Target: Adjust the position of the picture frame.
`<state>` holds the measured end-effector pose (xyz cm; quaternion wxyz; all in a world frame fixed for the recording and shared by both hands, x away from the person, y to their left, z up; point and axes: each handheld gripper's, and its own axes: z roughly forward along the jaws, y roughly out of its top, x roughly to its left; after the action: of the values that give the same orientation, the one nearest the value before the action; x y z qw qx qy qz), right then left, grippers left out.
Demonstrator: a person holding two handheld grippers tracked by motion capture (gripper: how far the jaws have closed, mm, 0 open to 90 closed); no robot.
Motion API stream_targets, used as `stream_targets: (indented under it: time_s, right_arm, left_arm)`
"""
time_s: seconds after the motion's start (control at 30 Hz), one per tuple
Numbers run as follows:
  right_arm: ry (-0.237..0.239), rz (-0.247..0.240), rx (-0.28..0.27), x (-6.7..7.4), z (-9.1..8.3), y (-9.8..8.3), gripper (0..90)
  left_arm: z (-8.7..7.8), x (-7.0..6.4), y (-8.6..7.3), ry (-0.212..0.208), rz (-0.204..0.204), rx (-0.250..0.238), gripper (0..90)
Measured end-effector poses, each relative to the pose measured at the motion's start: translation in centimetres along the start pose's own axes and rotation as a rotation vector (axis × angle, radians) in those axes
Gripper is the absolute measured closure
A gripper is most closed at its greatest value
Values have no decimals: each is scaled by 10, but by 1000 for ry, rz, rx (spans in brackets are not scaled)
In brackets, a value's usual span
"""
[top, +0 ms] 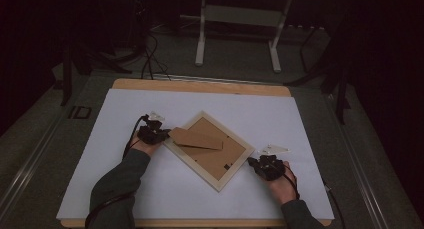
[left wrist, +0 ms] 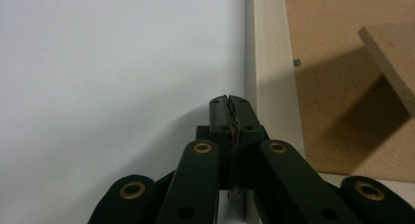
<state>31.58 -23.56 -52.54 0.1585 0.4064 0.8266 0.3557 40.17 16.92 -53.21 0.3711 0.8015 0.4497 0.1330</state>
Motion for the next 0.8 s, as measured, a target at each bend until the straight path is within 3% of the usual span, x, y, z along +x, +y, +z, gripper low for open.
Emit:
stream_targets:
  time_s: [0.8]
  right_arm:
    - [2, 25, -5, -3, 7, 7, 898]
  left_arm:
    - [-1, 0, -8, -12, -22, -7, 900]
